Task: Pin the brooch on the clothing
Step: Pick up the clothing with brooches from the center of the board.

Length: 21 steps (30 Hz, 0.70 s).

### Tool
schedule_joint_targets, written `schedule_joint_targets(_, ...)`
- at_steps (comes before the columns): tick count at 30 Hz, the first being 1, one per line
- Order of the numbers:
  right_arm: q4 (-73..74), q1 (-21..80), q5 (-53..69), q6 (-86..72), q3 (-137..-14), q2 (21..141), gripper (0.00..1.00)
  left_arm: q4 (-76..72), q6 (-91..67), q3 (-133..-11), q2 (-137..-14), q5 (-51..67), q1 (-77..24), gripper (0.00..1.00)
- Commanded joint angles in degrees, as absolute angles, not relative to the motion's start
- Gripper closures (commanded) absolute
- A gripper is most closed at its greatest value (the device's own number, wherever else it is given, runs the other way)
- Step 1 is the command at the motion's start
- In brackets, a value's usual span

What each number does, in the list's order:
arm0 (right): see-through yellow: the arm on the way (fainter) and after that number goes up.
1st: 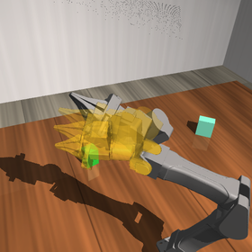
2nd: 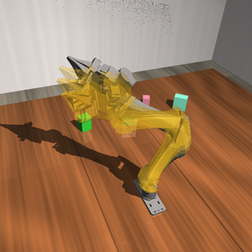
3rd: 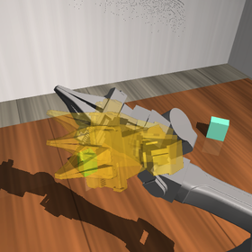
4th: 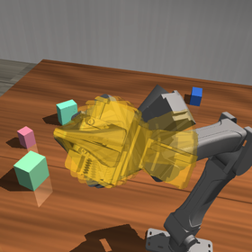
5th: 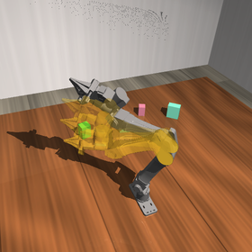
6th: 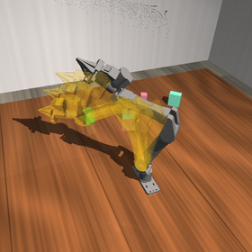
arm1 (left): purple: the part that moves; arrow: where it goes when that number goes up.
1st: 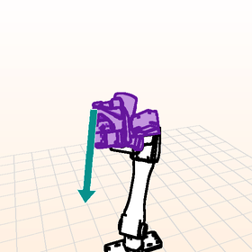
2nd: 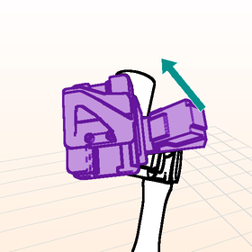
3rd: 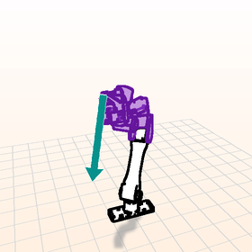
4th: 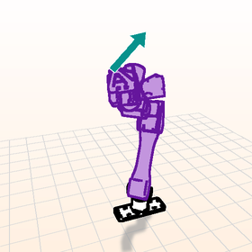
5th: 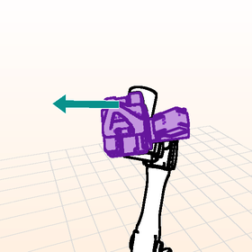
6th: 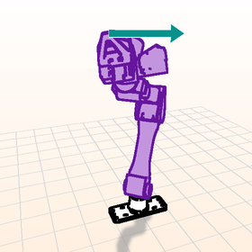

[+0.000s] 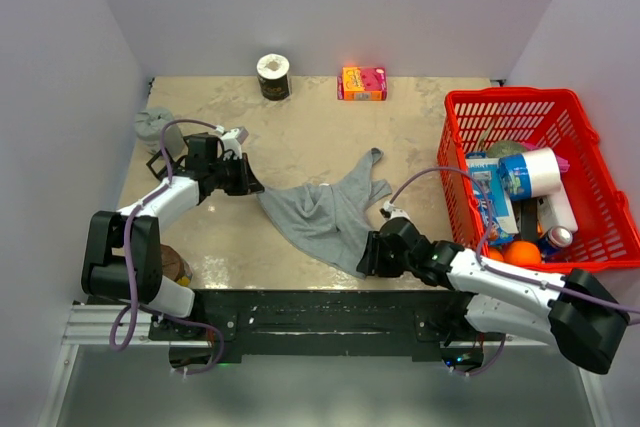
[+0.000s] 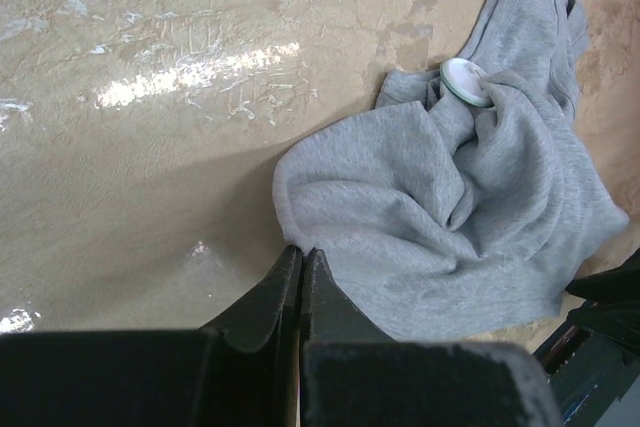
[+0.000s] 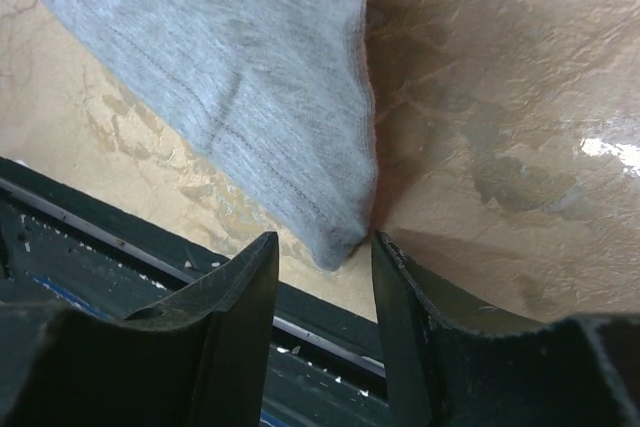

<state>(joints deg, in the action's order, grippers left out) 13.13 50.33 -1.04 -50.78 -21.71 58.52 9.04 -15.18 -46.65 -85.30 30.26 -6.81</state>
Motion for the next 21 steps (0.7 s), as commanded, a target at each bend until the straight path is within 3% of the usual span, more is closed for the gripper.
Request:
schedule_joint_targets(1, 11.8, 51.2, -3.6, -54.9, -21.0, 60.1, 0.55, 8.2, -13.6, -46.8, -84.9, 31.6, -6.7, 1.0)
schedule_joint_targets(7, 8.4, 51.9, -2.7, -57.7, -19.3, 60.8, 0.59, 8.2, -13.6, -46.6, -84.9, 31.7, -6.7, 1.0)
schedule_joint_targets(11, 1.5, 51.9, -0.4, -59.7, -16.7, 62.9, 0.74, 7.7, -13.8, -46.6, -85.3, 32.3, -6.7, 1.0)
schedule_joint_targets(15, -1.4, 51.8, -0.5, -61.0, -15.2, 64.2, 1.0, 7.6, -13.9, -46.5, -85.3, 32.4, -6.7, 1.0)
schedule_joint_targets(21, 6.7, 51.4, -7.6, -56.4, -23.3, 59.1, 1.0, 4.8, -15.6, -46.7, -81.7, 33.2, -6.7, 1.0)
